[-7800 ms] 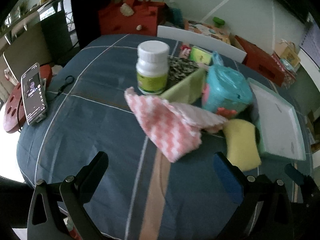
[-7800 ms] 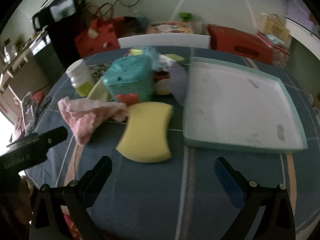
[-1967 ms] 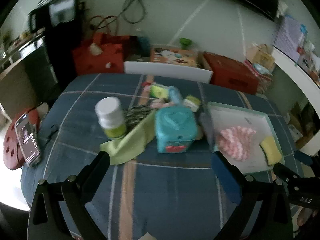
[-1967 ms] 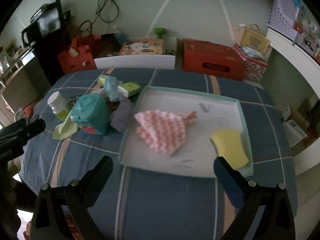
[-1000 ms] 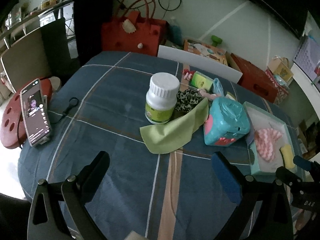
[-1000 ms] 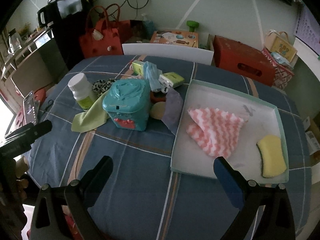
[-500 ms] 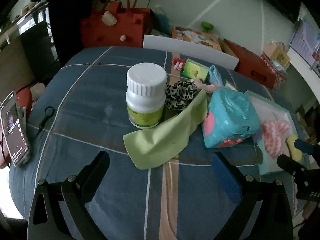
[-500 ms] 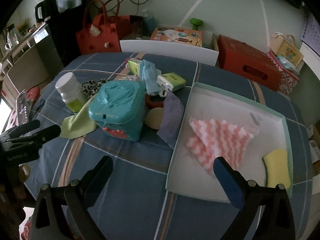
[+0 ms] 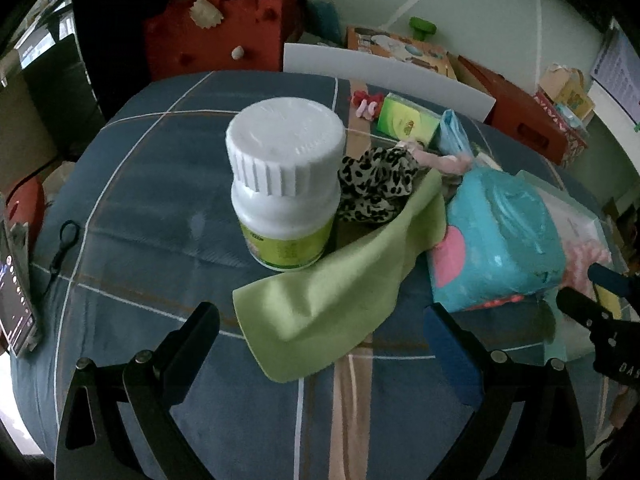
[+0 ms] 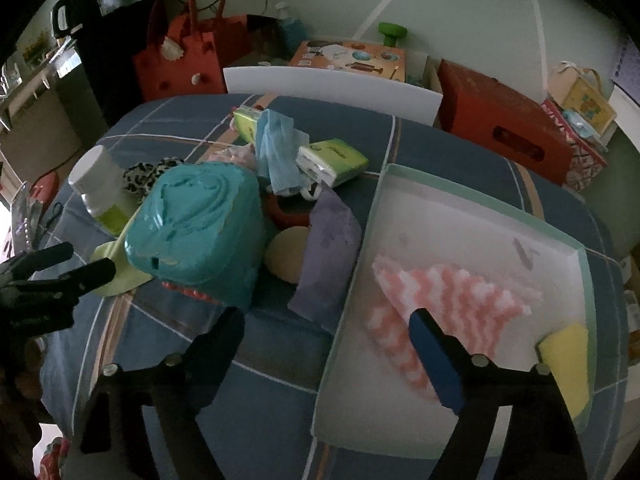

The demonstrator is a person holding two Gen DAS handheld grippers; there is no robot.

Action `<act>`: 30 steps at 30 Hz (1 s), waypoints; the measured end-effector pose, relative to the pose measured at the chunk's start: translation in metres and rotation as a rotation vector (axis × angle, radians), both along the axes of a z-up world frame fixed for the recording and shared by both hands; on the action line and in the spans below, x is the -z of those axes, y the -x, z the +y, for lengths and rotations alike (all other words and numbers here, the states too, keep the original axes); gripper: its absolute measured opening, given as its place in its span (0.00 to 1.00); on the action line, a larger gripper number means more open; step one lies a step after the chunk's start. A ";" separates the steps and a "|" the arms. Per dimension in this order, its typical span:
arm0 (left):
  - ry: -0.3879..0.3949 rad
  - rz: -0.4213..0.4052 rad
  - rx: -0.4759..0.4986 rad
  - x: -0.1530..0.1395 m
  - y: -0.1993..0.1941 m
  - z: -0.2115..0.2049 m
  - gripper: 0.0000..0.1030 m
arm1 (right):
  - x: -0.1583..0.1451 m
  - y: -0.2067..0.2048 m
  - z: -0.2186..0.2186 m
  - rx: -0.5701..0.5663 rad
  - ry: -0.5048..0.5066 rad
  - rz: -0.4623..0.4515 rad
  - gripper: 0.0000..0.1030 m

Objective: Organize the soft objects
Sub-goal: 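Grasp the light-green cloth with the left tool while the right tool grasps the purple snack packet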

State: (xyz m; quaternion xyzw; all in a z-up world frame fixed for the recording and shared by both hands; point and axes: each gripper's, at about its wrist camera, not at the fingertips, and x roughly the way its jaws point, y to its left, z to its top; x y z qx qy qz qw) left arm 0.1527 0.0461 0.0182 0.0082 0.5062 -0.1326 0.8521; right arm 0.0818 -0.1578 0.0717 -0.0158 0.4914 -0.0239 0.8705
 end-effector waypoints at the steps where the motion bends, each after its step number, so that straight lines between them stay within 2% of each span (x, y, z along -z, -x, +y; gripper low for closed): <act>1: -0.003 0.000 0.006 0.002 -0.002 -0.001 0.98 | 0.001 -0.003 0.001 -0.003 0.001 0.001 0.79; 6: -0.008 -0.004 0.021 0.005 -0.009 -0.005 0.97 | 0.007 -0.015 0.005 -0.026 0.009 0.009 0.66; 8: -0.007 -0.005 0.026 0.006 -0.012 -0.005 0.94 | 0.010 -0.018 0.005 -0.030 0.016 0.016 0.62; 10: -0.008 0.001 0.035 0.009 -0.015 -0.007 0.85 | 0.012 -0.021 0.005 -0.034 0.022 0.024 0.56; 14: -0.008 0.008 0.054 0.013 -0.020 -0.012 0.78 | 0.015 -0.025 0.003 -0.033 0.028 0.030 0.47; 18: -0.011 0.028 0.070 0.020 -0.026 -0.018 0.64 | 0.018 -0.029 0.001 -0.028 0.029 0.039 0.39; 21: -0.012 0.043 0.069 0.025 -0.029 -0.020 0.61 | 0.019 -0.030 -0.001 -0.024 0.030 0.036 0.36; 23: -0.011 0.050 0.065 0.027 -0.030 -0.019 0.55 | 0.019 -0.030 -0.002 -0.018 0.028 0.034 0.32; 26: -0.010 0.052 0.064 0.027 -0.029 -0.018 0.44 | 0.019 -0.030 -0.006 0.000 0.017 0.031 0.26; 28: -0.001 0.056 0.067 0.026 -0.028 -0.019 0.31 | 0.018 -0.030 -0.007 0.004 0.007 0.026 0.21; 30: 0.001 0.061 0.068 0.026 -0.026 -0.017 0.25 | 0.016 -0.029 -0.007 0.004 -0.001 0.024 0.20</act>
